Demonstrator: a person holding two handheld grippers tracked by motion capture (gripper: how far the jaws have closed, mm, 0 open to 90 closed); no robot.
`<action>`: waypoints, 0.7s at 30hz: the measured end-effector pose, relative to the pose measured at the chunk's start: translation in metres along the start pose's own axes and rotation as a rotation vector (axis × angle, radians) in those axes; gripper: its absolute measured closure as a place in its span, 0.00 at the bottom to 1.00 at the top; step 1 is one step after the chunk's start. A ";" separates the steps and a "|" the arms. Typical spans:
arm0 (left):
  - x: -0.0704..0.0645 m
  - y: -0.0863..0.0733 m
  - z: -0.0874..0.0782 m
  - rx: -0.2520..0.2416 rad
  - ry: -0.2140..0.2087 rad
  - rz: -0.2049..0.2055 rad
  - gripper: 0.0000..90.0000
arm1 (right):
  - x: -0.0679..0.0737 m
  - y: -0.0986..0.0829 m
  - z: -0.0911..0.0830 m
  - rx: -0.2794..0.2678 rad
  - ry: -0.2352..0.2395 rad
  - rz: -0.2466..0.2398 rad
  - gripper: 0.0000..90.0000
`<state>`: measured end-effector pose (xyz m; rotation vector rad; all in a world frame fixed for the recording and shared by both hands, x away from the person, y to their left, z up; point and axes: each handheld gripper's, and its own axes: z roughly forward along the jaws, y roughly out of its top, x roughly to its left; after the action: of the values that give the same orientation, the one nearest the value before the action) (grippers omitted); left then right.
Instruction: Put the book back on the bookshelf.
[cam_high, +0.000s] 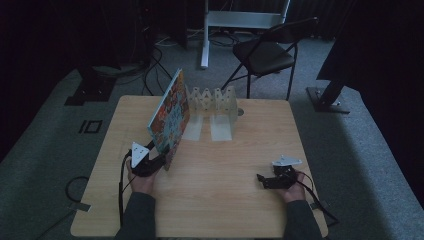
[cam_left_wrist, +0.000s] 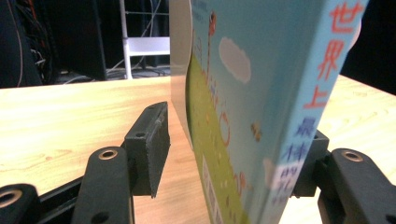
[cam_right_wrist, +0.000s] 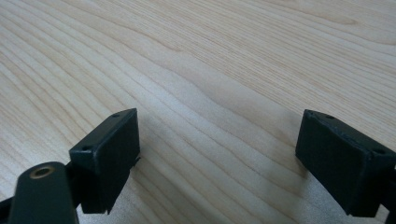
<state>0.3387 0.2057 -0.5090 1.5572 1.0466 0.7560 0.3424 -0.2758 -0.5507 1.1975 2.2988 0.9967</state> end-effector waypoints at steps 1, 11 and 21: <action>0.001 -0.001 -0.001 0.005 -0.003 0.000 0.46 | 0.000 0.000 0.000 0.000 0.000 0.001 0.15; 0.003 -0.009 -0.015 0.074 -0.031 0.032 0.44 | 0.000 0.000 0.000 0.000 -0.001 0.000 0.15; 0.006 -0.015 -0.024 0.113 -0.046 0.029 0.44 | 0.000 0.000 0.000 0.000 0.000 0.001 0.15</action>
<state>0.3170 0.2215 -0.5181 1.6813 1.0503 0.6881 0.3423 -0.2757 -0.5506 1.1989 2.2988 0.9966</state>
